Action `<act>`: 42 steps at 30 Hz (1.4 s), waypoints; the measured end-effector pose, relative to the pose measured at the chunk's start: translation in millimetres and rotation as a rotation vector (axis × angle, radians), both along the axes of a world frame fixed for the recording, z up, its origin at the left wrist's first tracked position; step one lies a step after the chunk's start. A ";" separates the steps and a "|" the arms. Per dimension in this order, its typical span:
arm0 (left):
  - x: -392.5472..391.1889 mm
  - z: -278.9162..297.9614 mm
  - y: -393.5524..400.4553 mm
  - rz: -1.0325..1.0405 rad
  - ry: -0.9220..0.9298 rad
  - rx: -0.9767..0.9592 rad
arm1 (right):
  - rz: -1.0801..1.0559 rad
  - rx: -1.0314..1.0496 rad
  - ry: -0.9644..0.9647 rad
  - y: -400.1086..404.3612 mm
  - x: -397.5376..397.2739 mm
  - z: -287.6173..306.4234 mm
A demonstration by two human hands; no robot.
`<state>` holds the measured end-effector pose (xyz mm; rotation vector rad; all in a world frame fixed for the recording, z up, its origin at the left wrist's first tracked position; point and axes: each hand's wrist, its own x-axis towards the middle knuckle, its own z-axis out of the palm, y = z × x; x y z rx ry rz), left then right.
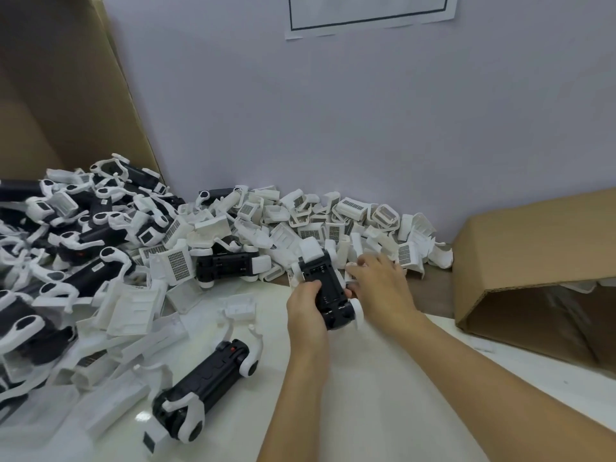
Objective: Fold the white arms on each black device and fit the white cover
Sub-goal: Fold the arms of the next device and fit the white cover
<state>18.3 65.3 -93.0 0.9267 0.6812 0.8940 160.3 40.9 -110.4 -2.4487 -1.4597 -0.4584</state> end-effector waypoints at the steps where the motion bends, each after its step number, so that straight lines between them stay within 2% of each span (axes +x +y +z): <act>1: -0.5 -0.3 0.0 -0.010 -0.015 0.011 | 0.010 0.040 -0.039 0.2 0.3 -0.8; 3: -0.7 -0.1 0.5 -0.019 -0.027 0.014 | 0.041 0.261 -0.006 -6.1 -2.1 -0.2; 6: 0.5 -1.2 0.6 -0.027 -0.025 0.001 | 0.032 0.658 0.330 -26.5 -5.8 5.6; 7: 0.7 -1.1 -0.1 -0.033 -0.028 -0.002 | 0.024 0.764 0.487 -34.4 -7.3 8.1; 10: 2.0 -2.3 -3.0 -0.045 -0.018 0.012 | 0.037 1.039 1.139 -59.8 -14.3 13.4; 11: 2.6 -2.6 -3.9 -0.050 -0.013 0.022 | 0.065 1.082 1.283 -69.6 -16.7 13.9; 13: 4.0 -2.6 -5.5 -0.062 -0.004 0.040 | 0.109 1.112 1.449 -88.1 -20.5 11.1; 18: 6.8 -3.2 -7.6 -0.055 0.030 0.076 | 0.185 1.163 1.708 -111.9 -23.4 -1.1; 23: 11.6 -1.9 -20.4 -0.118 0.071 0.177 | 0.325 1.117 1.764 -110.5 -30.0 0.0; 25: 13.7 -2.4 -26.7 -0.180 0.104 0.241 | 0.267 1.070 1.632 -108.1 -32.0 -4.0; 28: 15.3 -2.7 -31.2 -0.207 0.116 0.280 | 0.143 0.932 1.337 -107.5 -33.8 -8.5; 30: 13.9 -1.3 -31.7 -0.208 0.091 0.279 | 0.147 0.896 1.281 -107.7 -35.5 -9.9; 34: 11.3 -1.3 -30.1 -0.244 0.071 0.355 | 0.076 1.096 1.263 -106.8 -32.5 -10.9; 37: 12.7 -3.0 -32.2 -0.284 0.084 0.418 | 0.031 1.246 1.380 -106.1 -29.0 -10.1; 42: 16.9 -4.8 -37.0 -0.326 0.111 0.519 | 0.057 1.157 1.417 -104.2 -29.1 -11.6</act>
